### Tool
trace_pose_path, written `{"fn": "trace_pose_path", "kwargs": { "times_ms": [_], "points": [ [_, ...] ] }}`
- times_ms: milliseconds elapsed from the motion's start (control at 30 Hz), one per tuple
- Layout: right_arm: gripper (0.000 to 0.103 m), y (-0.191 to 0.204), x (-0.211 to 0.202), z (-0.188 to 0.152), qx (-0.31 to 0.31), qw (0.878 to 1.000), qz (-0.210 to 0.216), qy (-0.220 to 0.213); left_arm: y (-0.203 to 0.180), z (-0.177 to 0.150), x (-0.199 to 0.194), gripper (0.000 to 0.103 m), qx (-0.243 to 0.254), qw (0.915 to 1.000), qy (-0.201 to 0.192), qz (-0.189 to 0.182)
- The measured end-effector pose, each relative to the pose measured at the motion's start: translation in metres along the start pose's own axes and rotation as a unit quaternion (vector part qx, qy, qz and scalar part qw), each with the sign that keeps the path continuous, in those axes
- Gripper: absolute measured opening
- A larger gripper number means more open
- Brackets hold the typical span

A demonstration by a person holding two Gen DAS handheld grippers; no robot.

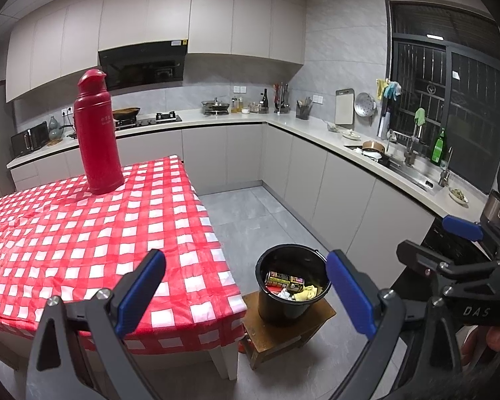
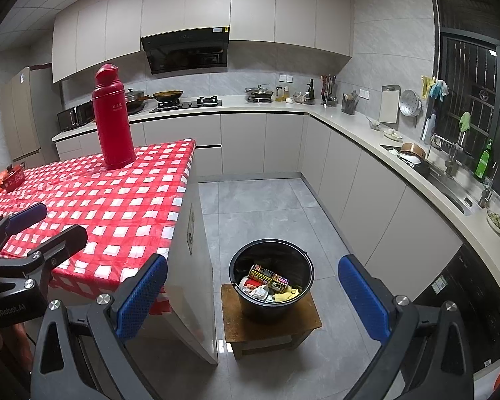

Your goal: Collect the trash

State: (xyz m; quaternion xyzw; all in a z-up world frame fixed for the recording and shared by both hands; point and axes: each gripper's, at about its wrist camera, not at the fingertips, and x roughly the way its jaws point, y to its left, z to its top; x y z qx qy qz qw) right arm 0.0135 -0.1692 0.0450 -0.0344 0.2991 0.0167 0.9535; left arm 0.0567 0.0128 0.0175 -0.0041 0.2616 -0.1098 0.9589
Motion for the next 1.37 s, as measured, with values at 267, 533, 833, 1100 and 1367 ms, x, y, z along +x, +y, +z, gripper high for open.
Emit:
{"fn": "trace_pose_path", "kwargs": {
  "times_ms": [267,533,833,1100,1367],
  "points": [
    [0.103,-0.001,0.001,0.000,-0.002,1.000,-0.001,0.001,-0.002,0.000,0.000,0.098,0.000,1.0000,-0.001,0.000],
    [0.103,-0.001,0.001,-0.001,-0.005,1.000,0.001,-0.001,-0.003,0.002,0.000,0.098,0.000,1.0000,-0.003,0.000],
    [0.103,0.001,0.000,0.001,-0.008,1.000,0.002,-0.001,-0.002,0.004,-0.001,0.098,-0.001,1.0000,-0.007,0.001],
    [0.103,0.004,0.000,0.002,-0.010,1.000,0.002,-0.002,0.004,0.002,-0.004,0.098,0.000,0.9999,-0.011,0.003],
    [0.103,0.003,0.000,0.003,-0.010,1.000,0.000,-0.002,0.012,-0.002,-0.003,0.098,0.000,0.9998,-0.013,0.012]
  ]
}}
